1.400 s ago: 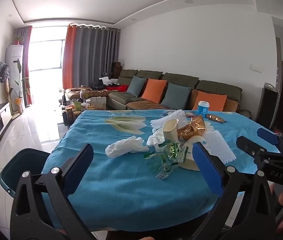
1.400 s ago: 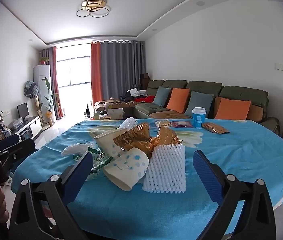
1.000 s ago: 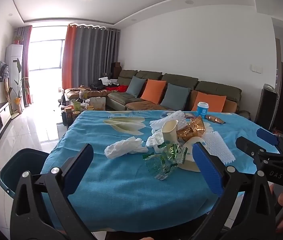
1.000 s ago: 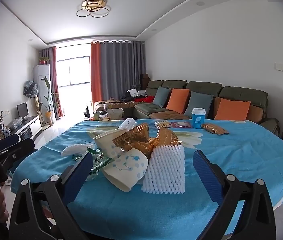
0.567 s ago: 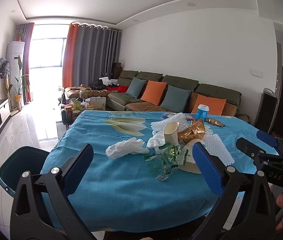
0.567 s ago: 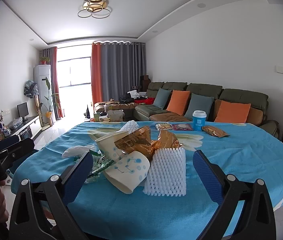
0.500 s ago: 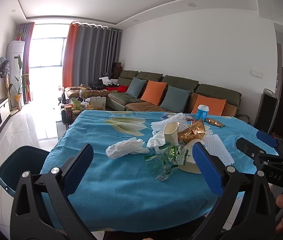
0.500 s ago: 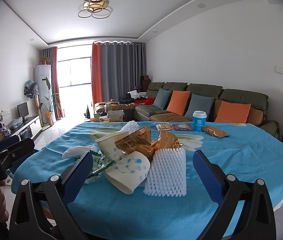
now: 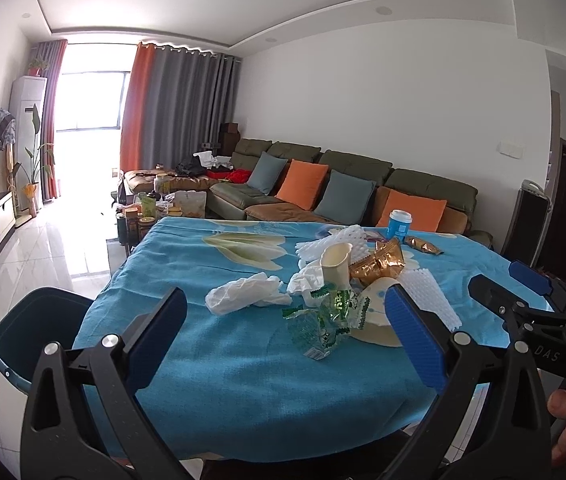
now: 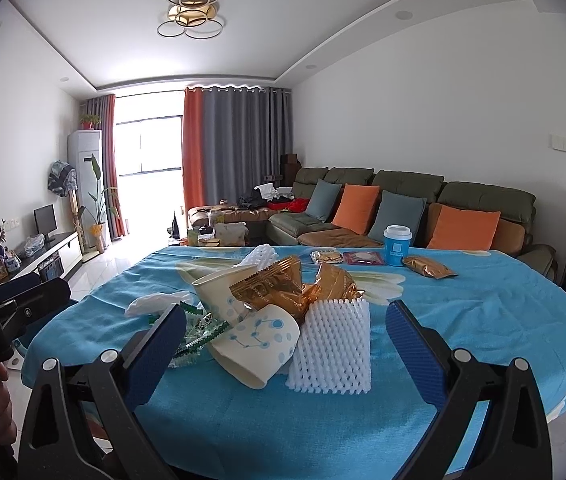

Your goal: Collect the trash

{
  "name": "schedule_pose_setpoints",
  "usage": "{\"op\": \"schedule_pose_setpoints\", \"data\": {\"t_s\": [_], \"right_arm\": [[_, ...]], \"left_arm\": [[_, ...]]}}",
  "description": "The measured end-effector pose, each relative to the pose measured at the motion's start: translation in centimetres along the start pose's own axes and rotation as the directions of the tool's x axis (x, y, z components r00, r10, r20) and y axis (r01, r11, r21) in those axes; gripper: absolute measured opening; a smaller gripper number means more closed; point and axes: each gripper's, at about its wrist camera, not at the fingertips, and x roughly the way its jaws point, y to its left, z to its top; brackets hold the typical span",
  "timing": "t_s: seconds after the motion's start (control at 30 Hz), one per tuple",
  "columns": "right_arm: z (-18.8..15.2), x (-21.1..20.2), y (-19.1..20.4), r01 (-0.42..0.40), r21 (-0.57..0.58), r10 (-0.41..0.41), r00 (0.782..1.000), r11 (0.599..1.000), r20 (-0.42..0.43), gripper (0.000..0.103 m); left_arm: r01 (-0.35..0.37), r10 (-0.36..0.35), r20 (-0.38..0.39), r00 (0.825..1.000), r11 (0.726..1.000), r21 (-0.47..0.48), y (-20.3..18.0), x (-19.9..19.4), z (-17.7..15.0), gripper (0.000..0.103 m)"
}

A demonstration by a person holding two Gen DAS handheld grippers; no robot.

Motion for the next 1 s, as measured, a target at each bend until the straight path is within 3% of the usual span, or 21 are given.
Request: {"op": "schedule_pose_setpoints", "data": {"t_s": [1.0], "right_arm": [[0.21,-0.11,0.03,0.0,-0.001,0.0,1.0,1.0,0.008,0.096]], "left_arm": [[0.002,-0.002,-0.006,1.0,0.999,-0.035,0.55,-0.18,0.12,0.097]]}}
